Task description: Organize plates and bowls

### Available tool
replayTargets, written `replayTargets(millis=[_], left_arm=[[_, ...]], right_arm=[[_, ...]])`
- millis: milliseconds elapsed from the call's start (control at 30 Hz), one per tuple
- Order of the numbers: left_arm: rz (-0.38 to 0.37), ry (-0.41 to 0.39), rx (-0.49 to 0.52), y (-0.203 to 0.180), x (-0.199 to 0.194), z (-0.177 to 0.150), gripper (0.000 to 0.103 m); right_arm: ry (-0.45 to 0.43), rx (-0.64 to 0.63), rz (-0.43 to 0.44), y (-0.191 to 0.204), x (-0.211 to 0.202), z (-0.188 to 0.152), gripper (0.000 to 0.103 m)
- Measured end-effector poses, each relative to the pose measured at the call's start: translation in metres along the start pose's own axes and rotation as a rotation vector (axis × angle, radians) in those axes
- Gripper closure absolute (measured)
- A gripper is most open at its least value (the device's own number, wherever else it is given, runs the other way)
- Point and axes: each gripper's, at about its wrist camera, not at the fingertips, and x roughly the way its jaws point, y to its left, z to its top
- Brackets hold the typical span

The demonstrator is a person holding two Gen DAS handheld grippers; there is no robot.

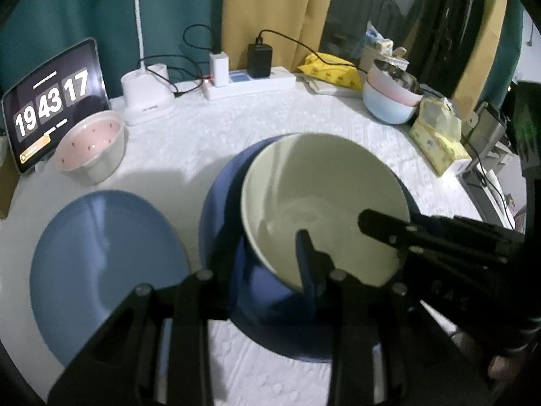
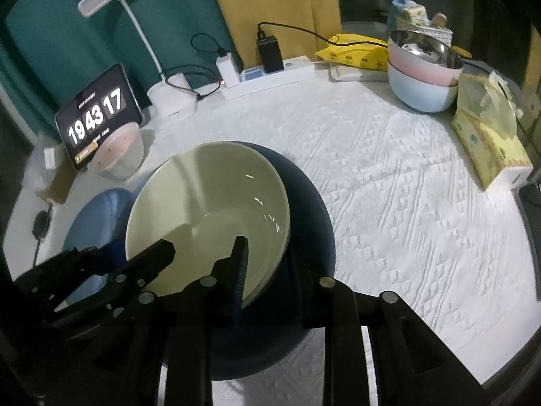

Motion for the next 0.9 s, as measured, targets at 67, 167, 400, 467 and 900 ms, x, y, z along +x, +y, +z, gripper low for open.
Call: replayTargets(millis=[67,167,400,467,900], left_arm=[[0.004,-0.002,0.005,0.0,-0.002,-0.001,0.072],[0.012,-0.012,0.006,0.001,-0.006,-0.003,0.072],[0.027,-0.039,-0.011,0.011,-0.017,-0.001,0.072],[0.025,-0.049,-0.012,0.012,-0.02,0.0,0.071],[0.013,-0.122,-0.034,0.027,-0.044,0.007,0.068]], right_arm=[[0.008,-0.02,-0.002,0.003,0.0,0.0,0.074],[0.016,-0.06,-0.012,0.009,0.001,-0.001,0.068],[-0.034,-0.125,-0.052,0.016,-0.011,0.003,0.044],[-0.048,-0.125,-0.051,0.015,-0.015,0.004,0.043],[-0.136,-0.127,-0.014,0.031,-0.041,0.016,0.043]])
